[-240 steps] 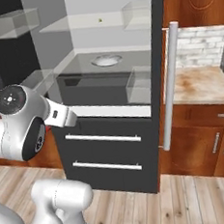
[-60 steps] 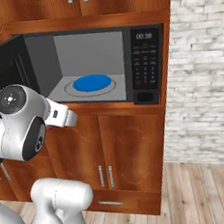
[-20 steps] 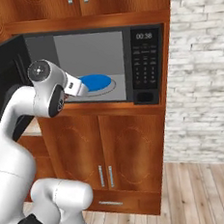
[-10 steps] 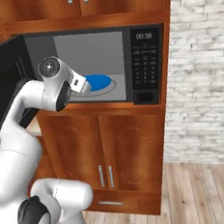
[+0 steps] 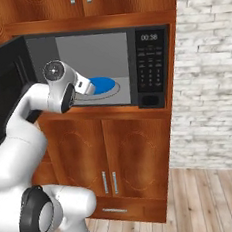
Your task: Transport the steak from the fridge to the microwave and turn on the microwave.
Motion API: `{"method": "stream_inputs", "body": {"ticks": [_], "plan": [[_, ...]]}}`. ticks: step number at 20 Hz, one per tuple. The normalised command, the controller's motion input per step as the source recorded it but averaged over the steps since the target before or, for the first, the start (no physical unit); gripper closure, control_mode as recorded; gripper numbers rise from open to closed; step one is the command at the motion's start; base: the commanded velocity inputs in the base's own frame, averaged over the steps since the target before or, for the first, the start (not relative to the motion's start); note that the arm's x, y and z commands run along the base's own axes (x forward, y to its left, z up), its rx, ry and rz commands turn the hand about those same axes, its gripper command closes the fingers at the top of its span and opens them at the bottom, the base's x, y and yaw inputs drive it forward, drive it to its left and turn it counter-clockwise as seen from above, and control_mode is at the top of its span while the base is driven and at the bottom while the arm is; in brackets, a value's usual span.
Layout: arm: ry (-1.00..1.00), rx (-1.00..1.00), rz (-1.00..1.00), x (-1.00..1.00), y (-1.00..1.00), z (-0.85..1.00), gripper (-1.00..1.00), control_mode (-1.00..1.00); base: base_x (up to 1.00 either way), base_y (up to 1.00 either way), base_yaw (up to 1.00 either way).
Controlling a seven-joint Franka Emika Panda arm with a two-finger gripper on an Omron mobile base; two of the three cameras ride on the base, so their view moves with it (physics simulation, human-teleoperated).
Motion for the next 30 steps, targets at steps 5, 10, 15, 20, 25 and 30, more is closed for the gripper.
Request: {"method": "stream_inputs", "body": {"ticks": [5,10,15,20,25,30], "plan": [[0.0,0.0,-0.01,0.32,0.0,-0.08,1.0,-1.0,0.0,0.0,0.0],[0.0,0.0,0.0,0.41,0.0,-0.02,1.0,-1.0,0.0,0.0,0.0],[0.02,0.0,0.0,0.43,0.0,-0.09,1.0,-1.0,0.0,0.0,0.0],[0.01,0.0,0.0,0.31,0.0,-0.19,1.0,-1.0,0.0,0.0,0.0],[0.04,0.0,0.0,0.34,0.0,-0.11,1.0,-1.0,0.0,0.0,0.0],[0.07,0.0,0.0,0.32,0.0,-0.07,1.0,-1.0,0.0,0.0,0.0]]}}
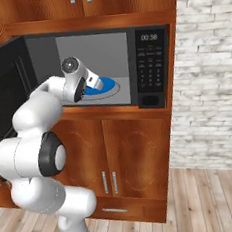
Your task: Transport the steak from the fridge to the microwave and turn on the microwave.
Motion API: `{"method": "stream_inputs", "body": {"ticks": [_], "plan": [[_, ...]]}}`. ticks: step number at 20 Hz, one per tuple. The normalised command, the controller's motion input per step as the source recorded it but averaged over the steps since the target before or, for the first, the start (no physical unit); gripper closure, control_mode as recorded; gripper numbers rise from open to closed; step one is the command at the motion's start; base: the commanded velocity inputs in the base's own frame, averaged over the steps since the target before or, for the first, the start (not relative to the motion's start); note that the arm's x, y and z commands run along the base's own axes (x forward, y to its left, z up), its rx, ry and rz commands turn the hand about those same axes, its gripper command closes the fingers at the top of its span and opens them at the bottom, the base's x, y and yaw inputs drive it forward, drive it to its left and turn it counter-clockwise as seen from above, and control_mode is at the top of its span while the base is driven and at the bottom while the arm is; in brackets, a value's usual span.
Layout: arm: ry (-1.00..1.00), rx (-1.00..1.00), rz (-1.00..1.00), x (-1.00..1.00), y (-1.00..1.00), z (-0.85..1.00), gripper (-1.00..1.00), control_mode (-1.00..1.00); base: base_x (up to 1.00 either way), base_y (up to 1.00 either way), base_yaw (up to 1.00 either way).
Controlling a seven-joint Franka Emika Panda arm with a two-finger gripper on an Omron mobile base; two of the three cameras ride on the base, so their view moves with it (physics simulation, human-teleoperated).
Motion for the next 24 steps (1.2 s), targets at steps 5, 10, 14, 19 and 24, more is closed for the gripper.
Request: {"method": "stream_inputs", "body": {"ticks": [5,10,14,19,24], "plan": [[0.06,0.0,0.0,0.29,0.0,-0.03,1.0,-1.0,0.0,0.0,0.0],[0.0,0.0,0.01,0.28,0.0,-0.1,1.0,-1.0,0.0,0.0,0.0],[0.0,0.0,0.01,0.25,0.0,-0.13,1.0,-1.0,0.0,0.0,0.0],[0.0,0.0,0.02,0.24,0.0,-0.16,1.0,-1.0,0.0,0.0,0.0],[0.0,0.0,0.03,0.22,-0.03,-0.19,1.0,-1.0,0.0,0.0,0.0]]}}
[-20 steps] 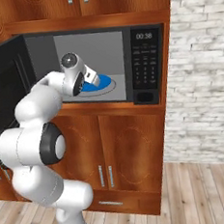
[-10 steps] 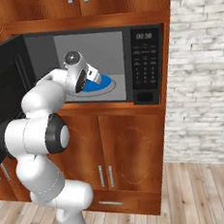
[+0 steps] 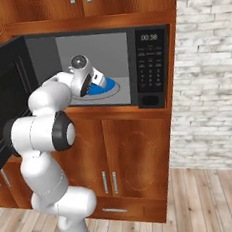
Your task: Transport the steak from the fridge to the microwave and turn on the microwave.
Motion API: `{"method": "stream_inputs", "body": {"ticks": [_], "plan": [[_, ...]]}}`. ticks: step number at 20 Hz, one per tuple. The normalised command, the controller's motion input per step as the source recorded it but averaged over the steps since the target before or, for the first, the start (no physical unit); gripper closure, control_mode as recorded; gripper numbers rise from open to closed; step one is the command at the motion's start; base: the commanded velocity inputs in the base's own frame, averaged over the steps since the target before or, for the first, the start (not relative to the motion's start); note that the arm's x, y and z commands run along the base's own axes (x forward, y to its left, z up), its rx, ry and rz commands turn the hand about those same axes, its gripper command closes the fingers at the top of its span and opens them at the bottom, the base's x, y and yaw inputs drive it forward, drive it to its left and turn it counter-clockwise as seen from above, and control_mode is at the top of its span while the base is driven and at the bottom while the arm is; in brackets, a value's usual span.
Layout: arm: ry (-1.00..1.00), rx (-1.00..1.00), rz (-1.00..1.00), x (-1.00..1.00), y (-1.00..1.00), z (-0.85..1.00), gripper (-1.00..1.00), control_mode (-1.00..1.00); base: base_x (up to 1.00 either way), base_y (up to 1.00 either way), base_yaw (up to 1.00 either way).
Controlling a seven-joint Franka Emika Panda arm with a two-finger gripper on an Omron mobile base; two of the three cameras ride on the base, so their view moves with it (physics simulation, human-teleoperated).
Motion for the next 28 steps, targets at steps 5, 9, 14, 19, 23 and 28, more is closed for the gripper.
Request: {"method": "stream_inputs", "body": {"ticks": [5,9,14,19,23,28], "plan": [[0.0,0.0,0.03,0.25,-0.04,-0.16,1.0,-1.0,0.0,0.0,0.0],[0.0,0.0,0.03,0.23,-0.07,-0.11,1.0,-1.0,0.0,0.0,0.0],[0.0,0.0,0.02,0.29,-0.04,-0.12,1.0,-1.0,0.0,0.0,0.0],[0.0,0.0,0.01,0.3,0.0,-0.11,1.0,-1.0,0.0,0.0,0.0],[0.0,0.0,0.0,0.23,0.0,-0.07,1.0,-1.0,0.0,0.0,0.0],[0.0,0.0,0.0,0.03,0.0,0.0,1.0,-1.0,0.0,0.0,0.0]]}}
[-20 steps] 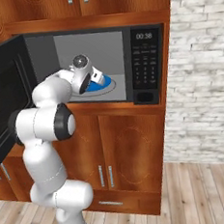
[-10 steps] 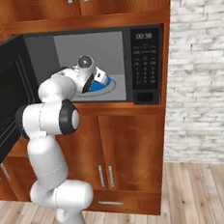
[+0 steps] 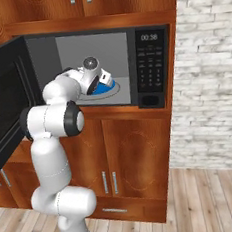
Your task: Transport the steak from the fridge to the microwave and turn on the microwave.
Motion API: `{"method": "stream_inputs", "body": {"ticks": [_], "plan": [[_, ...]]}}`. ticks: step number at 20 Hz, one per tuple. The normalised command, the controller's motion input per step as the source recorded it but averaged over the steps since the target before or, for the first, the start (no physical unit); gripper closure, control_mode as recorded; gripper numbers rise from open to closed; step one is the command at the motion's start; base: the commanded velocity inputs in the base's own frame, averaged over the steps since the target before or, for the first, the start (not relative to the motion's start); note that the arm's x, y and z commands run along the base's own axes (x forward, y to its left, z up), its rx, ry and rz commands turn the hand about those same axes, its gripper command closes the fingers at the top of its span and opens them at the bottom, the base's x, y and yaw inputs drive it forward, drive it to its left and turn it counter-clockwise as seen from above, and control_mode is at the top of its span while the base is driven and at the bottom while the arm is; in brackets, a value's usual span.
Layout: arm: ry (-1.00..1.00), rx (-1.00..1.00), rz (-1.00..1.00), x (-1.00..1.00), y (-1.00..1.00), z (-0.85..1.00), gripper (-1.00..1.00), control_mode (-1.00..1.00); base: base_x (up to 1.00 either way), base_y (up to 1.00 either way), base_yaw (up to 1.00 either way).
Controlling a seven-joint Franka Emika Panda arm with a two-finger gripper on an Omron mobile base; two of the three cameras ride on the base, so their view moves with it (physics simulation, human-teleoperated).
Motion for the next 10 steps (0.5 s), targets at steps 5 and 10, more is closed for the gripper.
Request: {"method": "stream_inputs", "body": {"ticks": [5,10], "plan": [[0.0,0.0,0.0,0.0,0.0,0.0,-1.0,-1.0,0.0,0.0,0.0],[0.0,0.0,0.0,-0.01,-0.13,0.01,-1.0,-1.0,0.0,0.0,0.0]]}}
